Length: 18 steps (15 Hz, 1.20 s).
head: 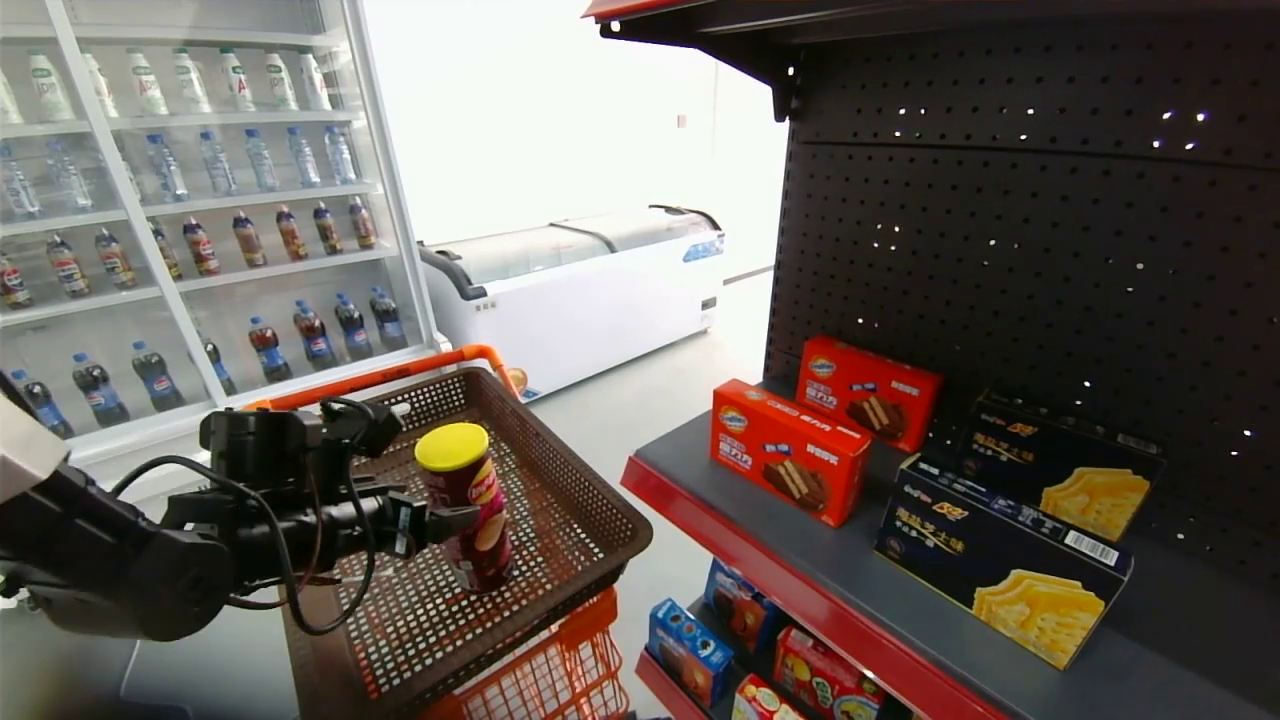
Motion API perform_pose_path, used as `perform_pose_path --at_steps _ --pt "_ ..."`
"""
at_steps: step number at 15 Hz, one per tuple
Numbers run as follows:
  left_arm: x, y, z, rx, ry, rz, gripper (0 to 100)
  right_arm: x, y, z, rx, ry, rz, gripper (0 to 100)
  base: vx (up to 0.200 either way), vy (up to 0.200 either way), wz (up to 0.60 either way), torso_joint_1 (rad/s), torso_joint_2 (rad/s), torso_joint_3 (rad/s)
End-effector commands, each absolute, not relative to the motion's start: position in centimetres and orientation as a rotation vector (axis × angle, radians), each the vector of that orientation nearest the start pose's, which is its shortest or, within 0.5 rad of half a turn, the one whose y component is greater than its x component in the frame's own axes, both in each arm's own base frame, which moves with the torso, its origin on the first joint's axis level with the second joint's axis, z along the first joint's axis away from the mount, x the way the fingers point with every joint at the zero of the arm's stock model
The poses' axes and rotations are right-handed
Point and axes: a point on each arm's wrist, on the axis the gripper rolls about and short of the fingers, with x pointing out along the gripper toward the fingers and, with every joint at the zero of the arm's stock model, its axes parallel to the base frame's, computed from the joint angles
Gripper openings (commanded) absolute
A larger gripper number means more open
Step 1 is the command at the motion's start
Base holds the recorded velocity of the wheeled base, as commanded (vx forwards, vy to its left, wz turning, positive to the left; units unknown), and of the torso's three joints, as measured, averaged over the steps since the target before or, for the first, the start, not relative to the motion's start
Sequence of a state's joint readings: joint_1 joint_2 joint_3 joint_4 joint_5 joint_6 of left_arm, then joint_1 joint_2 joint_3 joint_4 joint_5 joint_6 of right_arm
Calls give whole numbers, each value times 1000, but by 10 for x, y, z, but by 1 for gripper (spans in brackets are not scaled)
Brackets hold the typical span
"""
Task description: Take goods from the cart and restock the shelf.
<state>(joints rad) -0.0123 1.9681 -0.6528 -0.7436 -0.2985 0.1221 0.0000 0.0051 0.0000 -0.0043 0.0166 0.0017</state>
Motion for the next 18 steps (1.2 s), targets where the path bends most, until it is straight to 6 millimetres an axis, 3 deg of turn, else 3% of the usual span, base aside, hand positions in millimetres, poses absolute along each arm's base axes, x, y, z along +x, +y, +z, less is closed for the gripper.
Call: perform_pose_path --at_steps 1,7,11,12,16,18 --pt "331 -20 51 43 576 -364 100 -22 0 76 2 2 17 100 0 0 0 0 0 0" --pt "352 -29 36 64 556 -371 100 -22 0 76 2 2 17 100 0 0 0 0 0 0" --pt "354 -30 31 95 560 -375 100 -22 0 76 2 2 17 100 0 0 0 0 0 0" --pt "356 -31 33 101 547 -378 0 -22 0 76 2 2 17 100 0 0 0 0 0 0" --pt "365 -39 37 114 519 -382 0 -22 0 76 2 2 17 100 0 0 0 0 0 0" --pt "363 -45 52 127 482 -374 0 -22 0 76 2 2 17 100 0 0 0 0 0 0"
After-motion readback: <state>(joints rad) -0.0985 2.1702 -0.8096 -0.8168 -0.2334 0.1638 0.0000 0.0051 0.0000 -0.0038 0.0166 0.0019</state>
